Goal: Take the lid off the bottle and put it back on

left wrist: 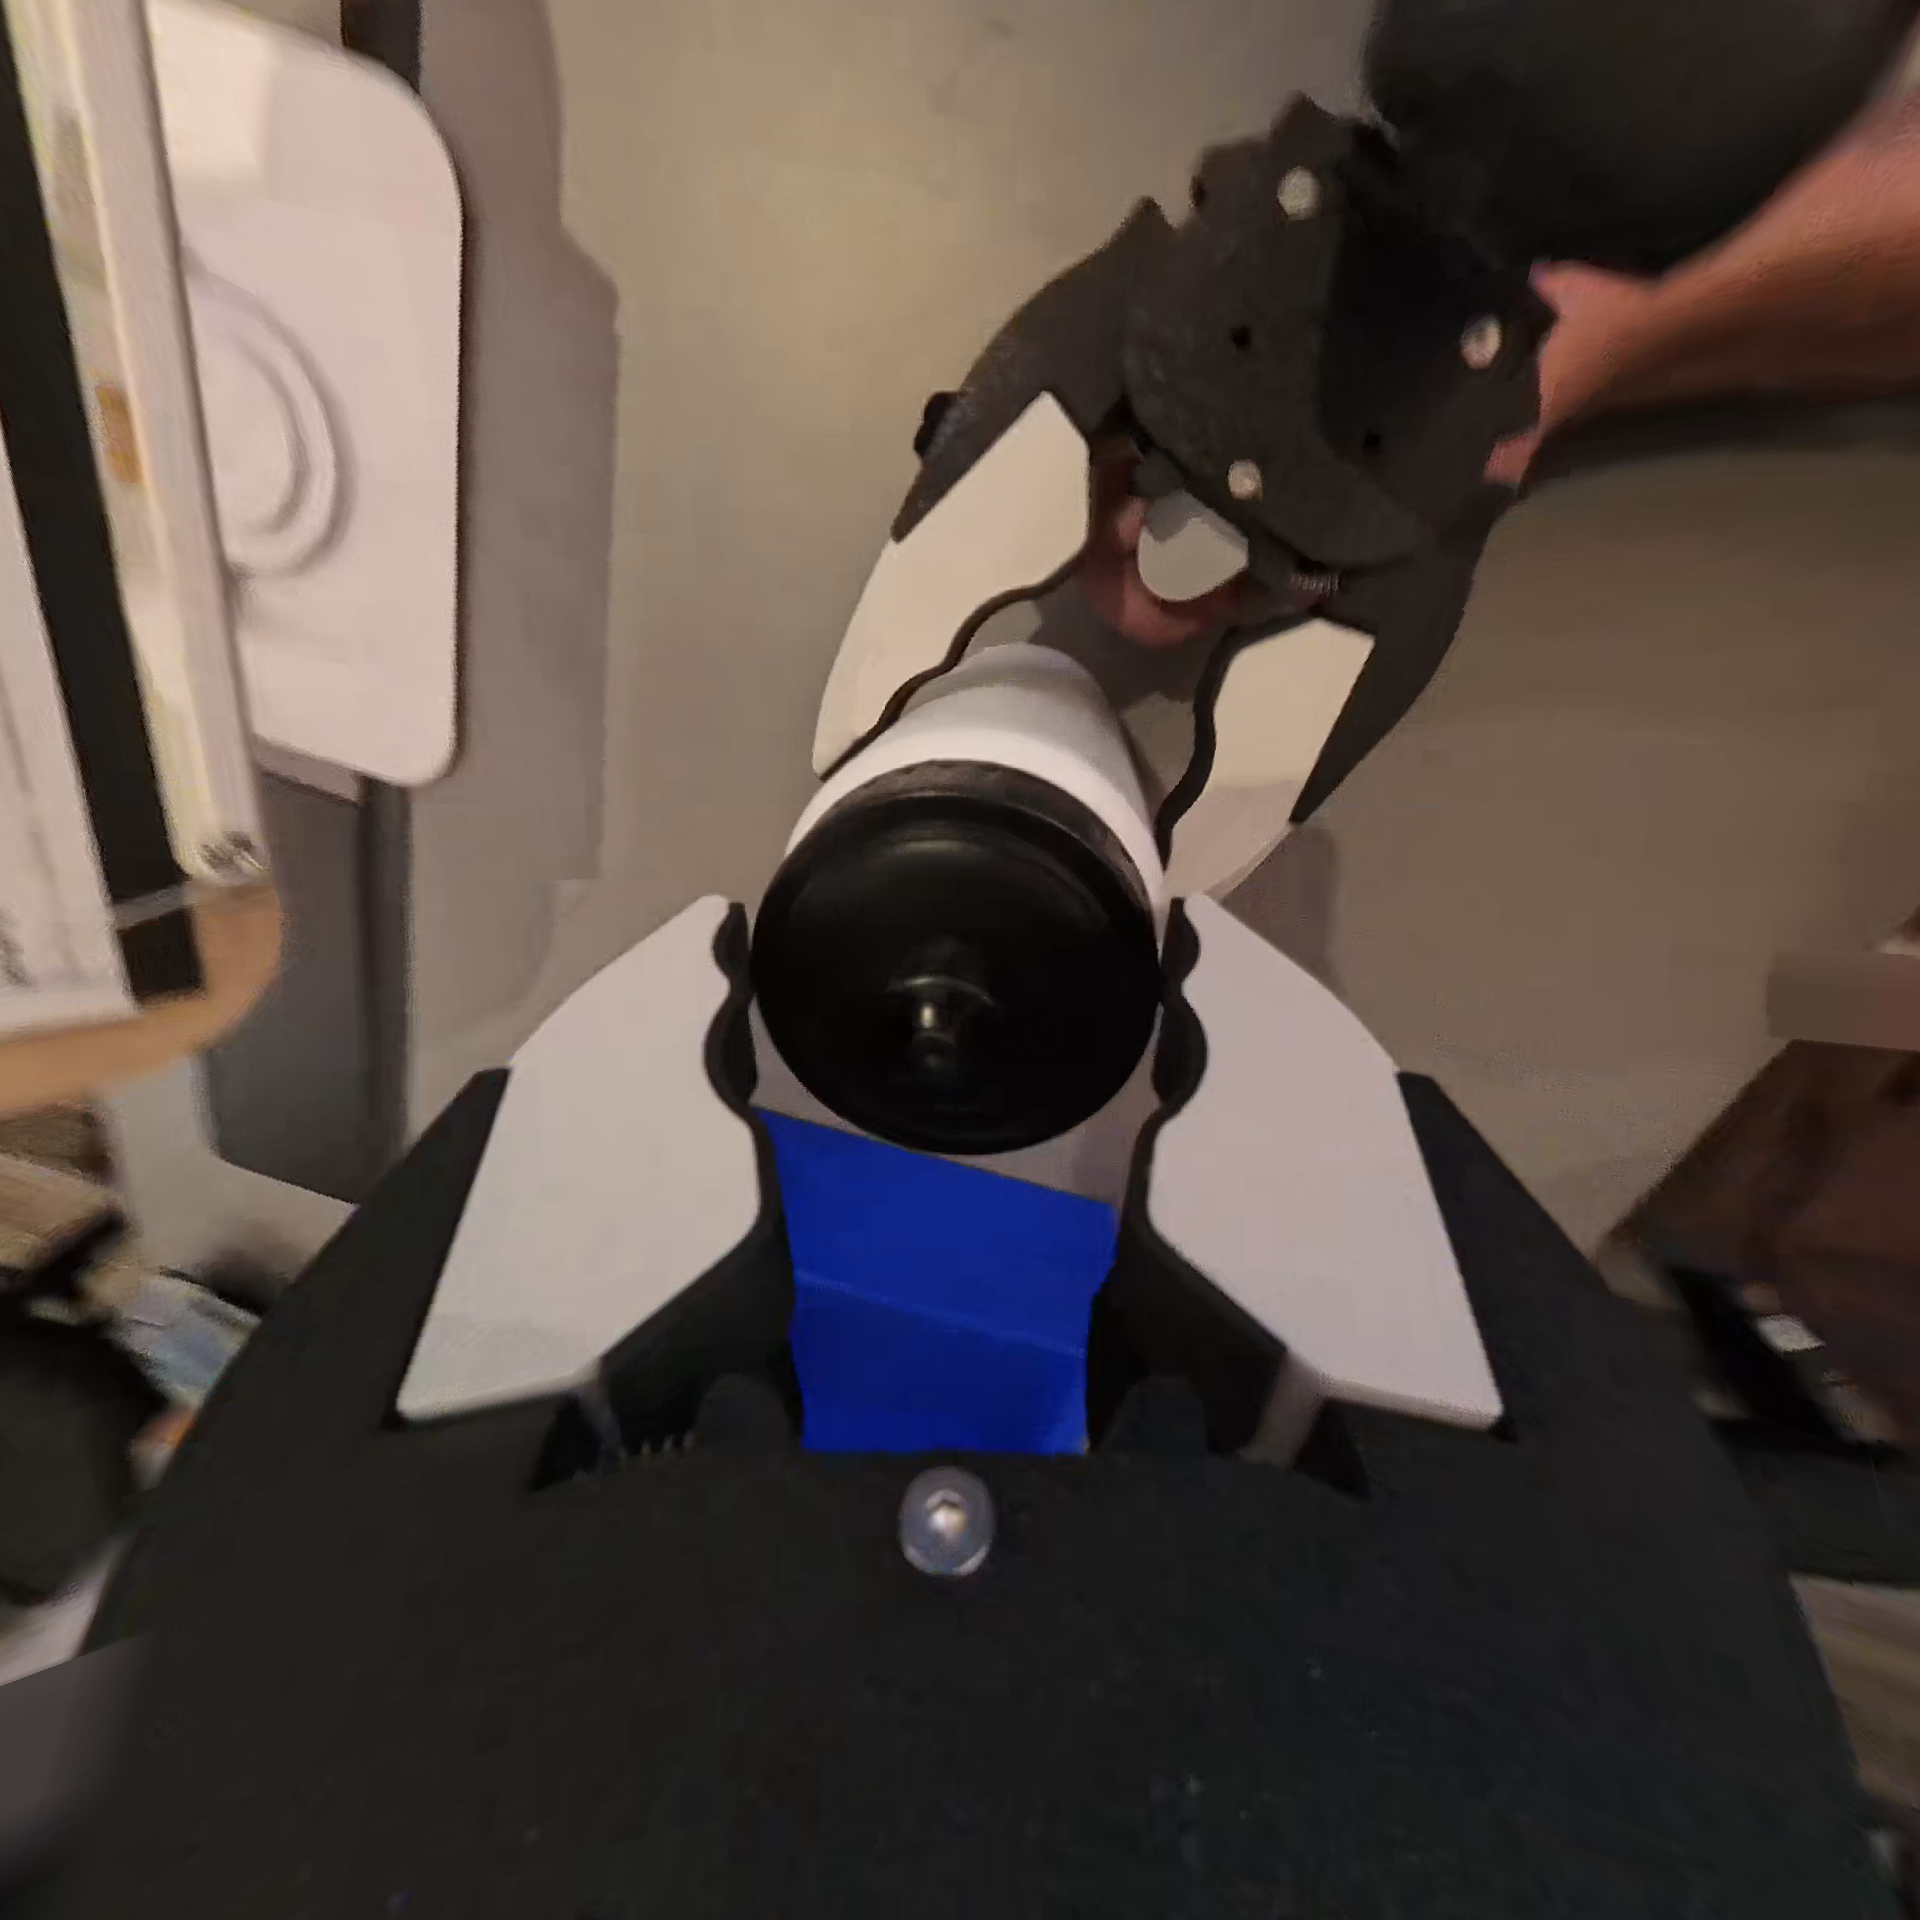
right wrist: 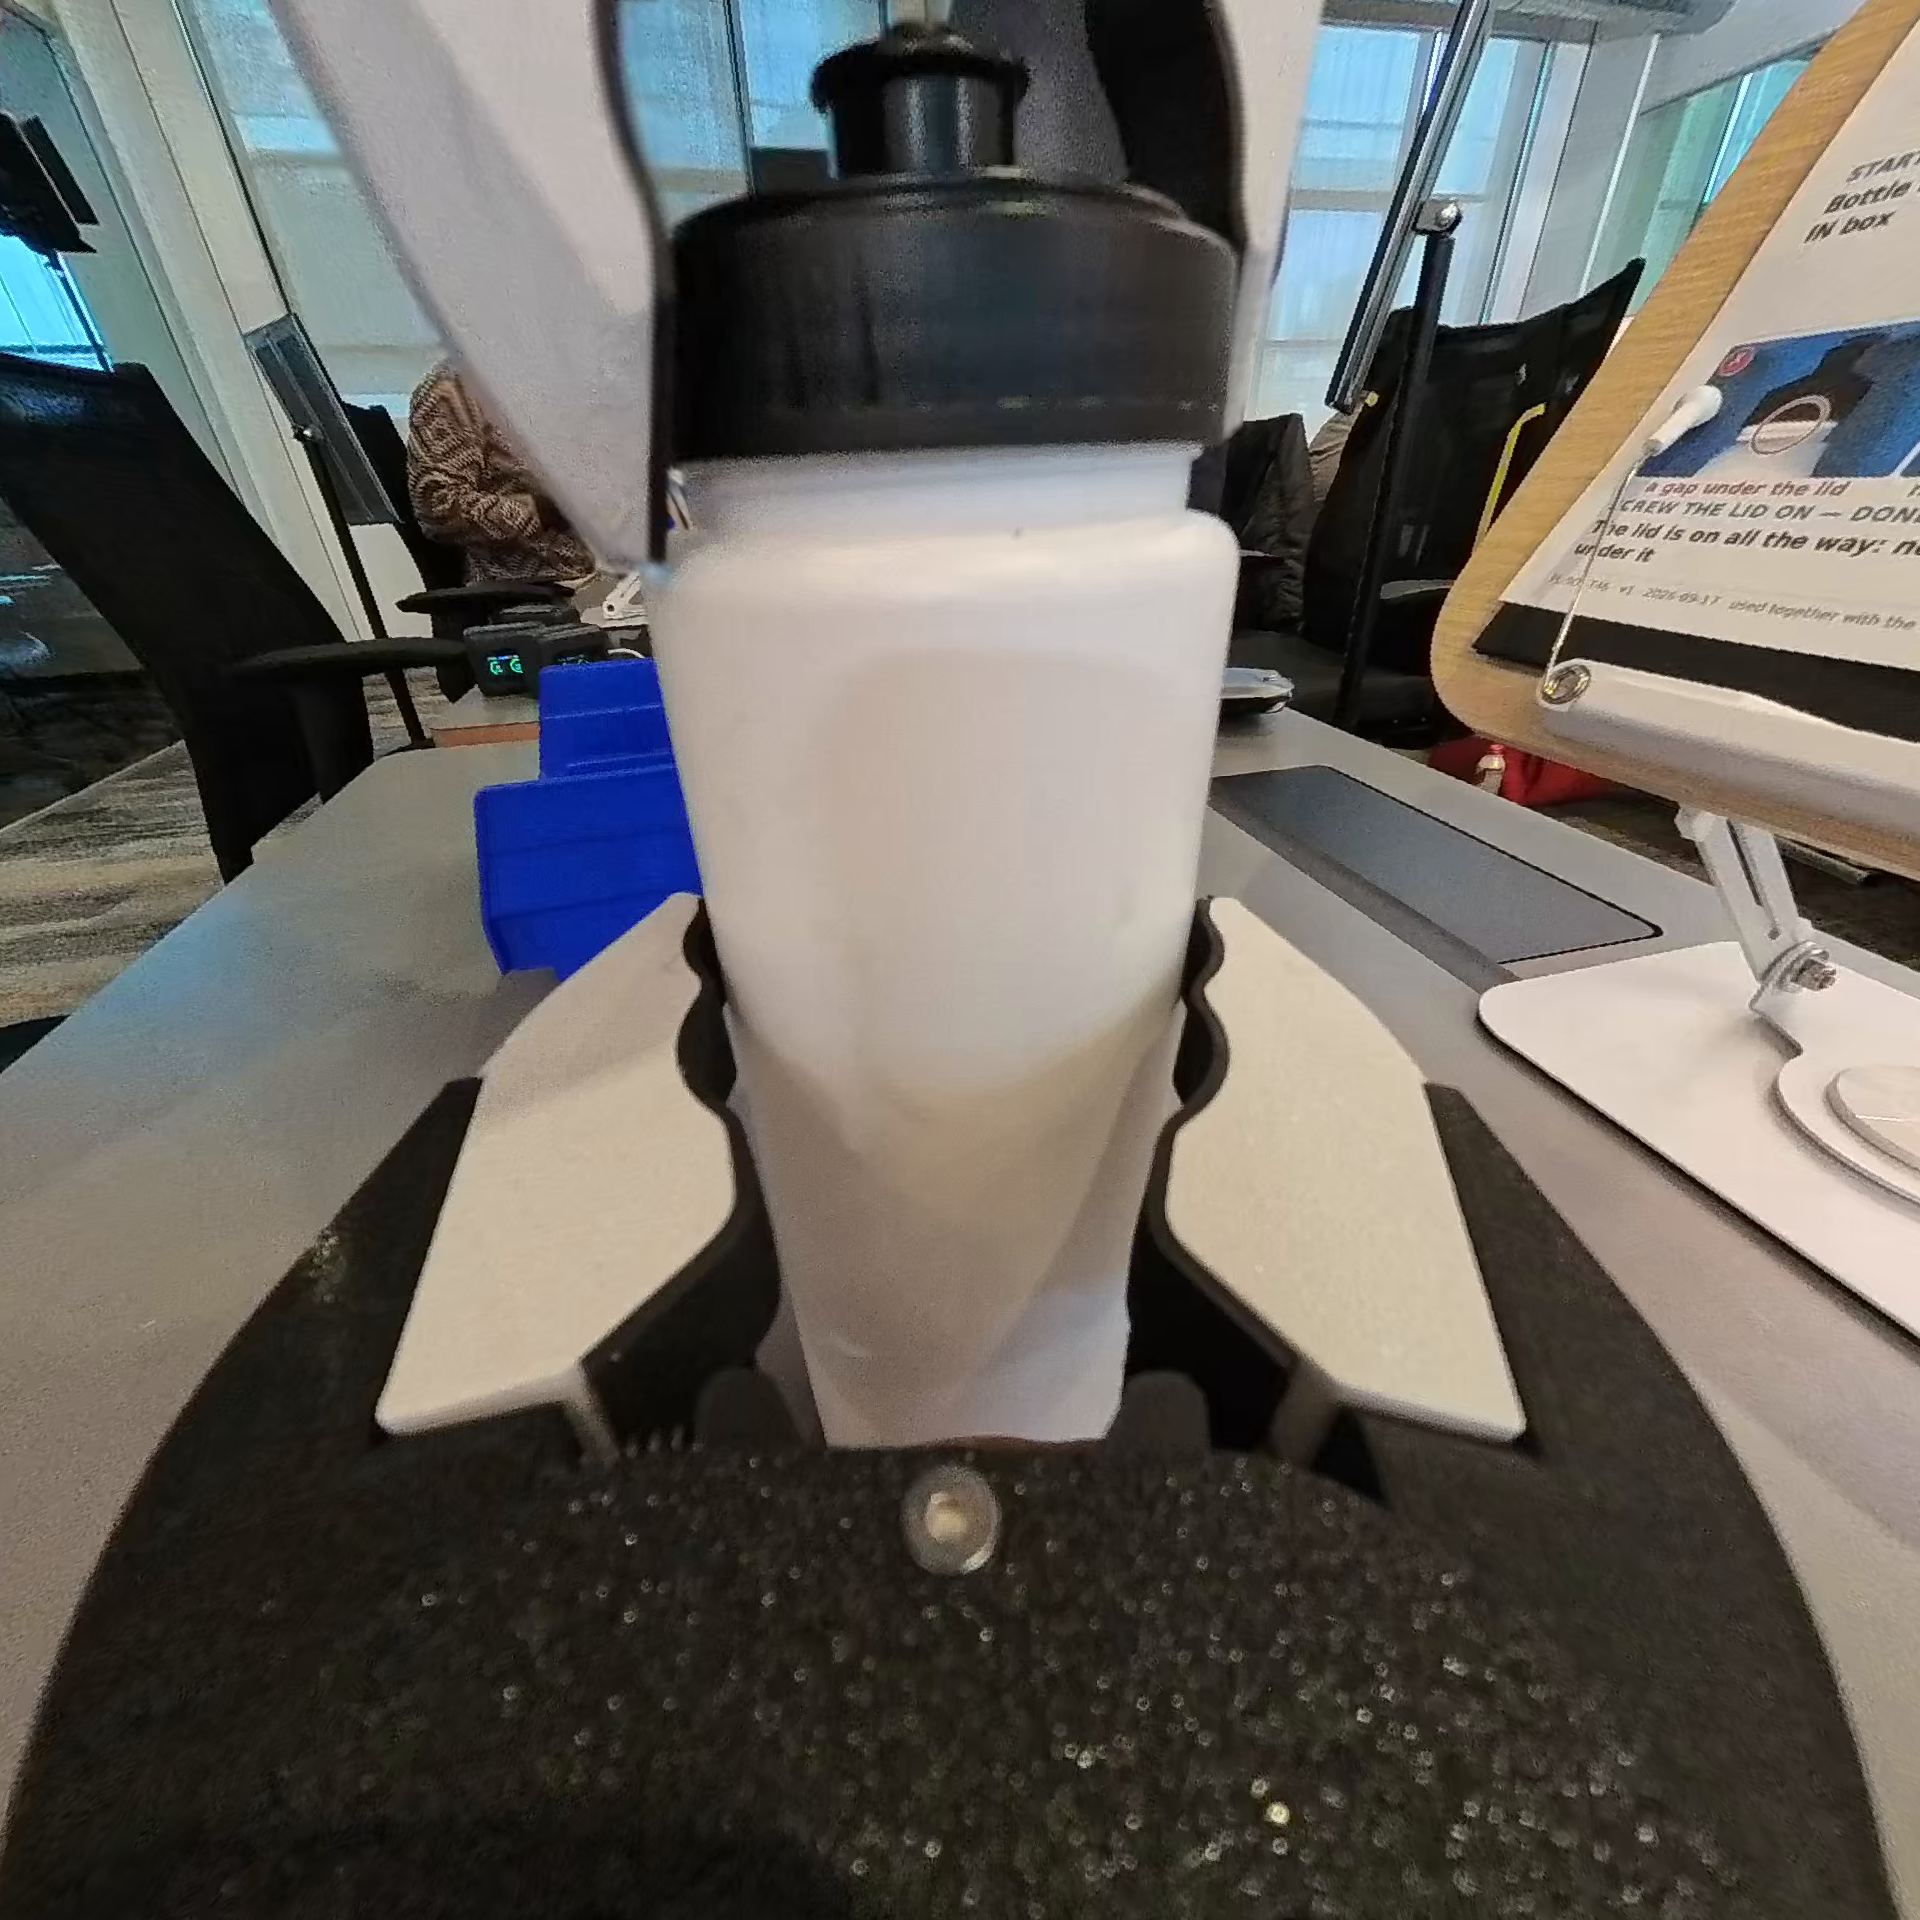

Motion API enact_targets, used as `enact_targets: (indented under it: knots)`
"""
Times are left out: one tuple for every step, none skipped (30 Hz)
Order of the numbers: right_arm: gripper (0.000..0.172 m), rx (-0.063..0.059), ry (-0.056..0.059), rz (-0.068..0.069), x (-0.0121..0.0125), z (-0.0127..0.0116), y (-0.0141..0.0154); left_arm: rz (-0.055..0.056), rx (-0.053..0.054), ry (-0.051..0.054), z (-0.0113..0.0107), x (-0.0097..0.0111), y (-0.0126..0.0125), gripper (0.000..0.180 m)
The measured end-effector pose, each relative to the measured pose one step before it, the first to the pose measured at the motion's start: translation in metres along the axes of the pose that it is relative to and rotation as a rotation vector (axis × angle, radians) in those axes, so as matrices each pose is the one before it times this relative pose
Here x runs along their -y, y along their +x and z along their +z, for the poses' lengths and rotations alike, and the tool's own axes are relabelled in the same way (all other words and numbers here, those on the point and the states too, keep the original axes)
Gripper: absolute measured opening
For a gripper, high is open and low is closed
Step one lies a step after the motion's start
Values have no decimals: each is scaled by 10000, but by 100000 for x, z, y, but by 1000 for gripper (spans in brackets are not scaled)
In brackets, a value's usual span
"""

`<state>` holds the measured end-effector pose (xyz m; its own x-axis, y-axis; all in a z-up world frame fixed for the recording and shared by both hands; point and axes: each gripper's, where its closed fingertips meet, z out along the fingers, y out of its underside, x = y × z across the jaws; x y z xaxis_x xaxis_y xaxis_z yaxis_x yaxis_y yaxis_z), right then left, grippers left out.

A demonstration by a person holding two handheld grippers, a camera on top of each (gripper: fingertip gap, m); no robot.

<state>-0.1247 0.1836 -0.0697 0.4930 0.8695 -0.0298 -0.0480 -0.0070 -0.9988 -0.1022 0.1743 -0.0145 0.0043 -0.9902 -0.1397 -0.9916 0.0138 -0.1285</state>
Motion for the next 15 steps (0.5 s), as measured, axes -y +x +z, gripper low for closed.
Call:
enact_targets:
  knots:
    - [84, -4, 5, 5, 6, 3, 2, 964, 270, -38, 147, -190, -29, 76]
    - [84, -9, 0, 12, -10, 10, 20, 895, 265, -158, 125, -312, -53, 78]
    - [84, 0, 3, 11, 4, -2, 7, 739, 163, -186, 47, -281, -29, 79]
    - [84, 2, 9, -17, 2, -9, -16, 498, -13, -124, -29, -152, 11, 79]
    - [84, 7, -1, -26, -3, -3, -36, 306, -170, -60, -96, -91, 47, 78]
    - [84, 3, -15, -28, -1, 1, -26, 242, -234, -11, -109, -77, 22, 77]
    - [84, -4, -14, 1, 1, -1, 0, 226, -225, 42, -94, -37, -20, 76]
    - [84, -4, 0, 4, 1, -8, 8, 282, -178, 68, -53, -25, -27, 75]
    - [84, 10, 9, 6, 2, 11, -8, 400, -62, 72, -12, -9, -55, 75]
    - [84, -13, 5, 32, -2, 6, 39, 462, 40, 33, 10, 4, -89, 75]
    - [84, 7, 13, 16, 8, 7, 16, 390, 30, -24, -3, -1, -17, 75]
    - [84, 14, 13, -33, -4, -3, -34, 346, 24, -58, -7, -10, 8, 75]
    - [84, 5, -2, -5, 8, -6, -12, 334, 51, -86, -8, -12, -21, 75]
    - [84, 3, -8, -11, 0, -1, -11, 249, 35, -96, -28, -30, 3, 75]
    - [84, 12, -8, -20, -1, 2, -29, 152, 1, -98, -39, -32, 40, 75]
